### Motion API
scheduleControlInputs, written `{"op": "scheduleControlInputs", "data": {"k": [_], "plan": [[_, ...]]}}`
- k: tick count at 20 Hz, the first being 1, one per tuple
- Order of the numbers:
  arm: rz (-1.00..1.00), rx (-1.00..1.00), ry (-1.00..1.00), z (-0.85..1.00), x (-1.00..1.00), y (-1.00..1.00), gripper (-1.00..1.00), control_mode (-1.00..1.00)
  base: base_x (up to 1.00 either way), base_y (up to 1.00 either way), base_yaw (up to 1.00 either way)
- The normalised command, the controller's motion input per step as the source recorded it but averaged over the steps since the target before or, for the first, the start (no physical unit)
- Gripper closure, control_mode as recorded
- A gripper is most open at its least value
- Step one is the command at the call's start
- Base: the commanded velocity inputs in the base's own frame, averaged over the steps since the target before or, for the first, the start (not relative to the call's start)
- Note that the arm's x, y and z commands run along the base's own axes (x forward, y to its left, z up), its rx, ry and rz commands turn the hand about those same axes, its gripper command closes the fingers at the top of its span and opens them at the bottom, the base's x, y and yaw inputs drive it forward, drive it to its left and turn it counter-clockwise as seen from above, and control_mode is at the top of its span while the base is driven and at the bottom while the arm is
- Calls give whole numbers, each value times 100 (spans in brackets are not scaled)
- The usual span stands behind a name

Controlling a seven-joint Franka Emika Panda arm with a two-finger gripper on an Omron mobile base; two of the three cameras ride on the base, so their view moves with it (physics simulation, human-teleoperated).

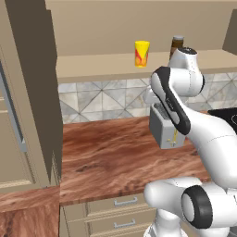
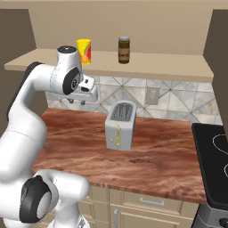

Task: Take the cinnamon bottle from the cabinet and place it on the dining table, next to the plate with the cupcake. Then take the chocolate from the dining counter and place it on the cupcake plate.

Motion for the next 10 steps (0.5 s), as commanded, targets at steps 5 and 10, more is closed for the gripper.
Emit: {"op": "scheduleControlInputs", "data": {"k": [5, 10], "plan": [[-2, -6, -13, 2, -17, -9, -100, -100, 0, 0, 0], [-8, -7, -23, 36, -6, -27, -100, -100, 0, 0, 0]]}}
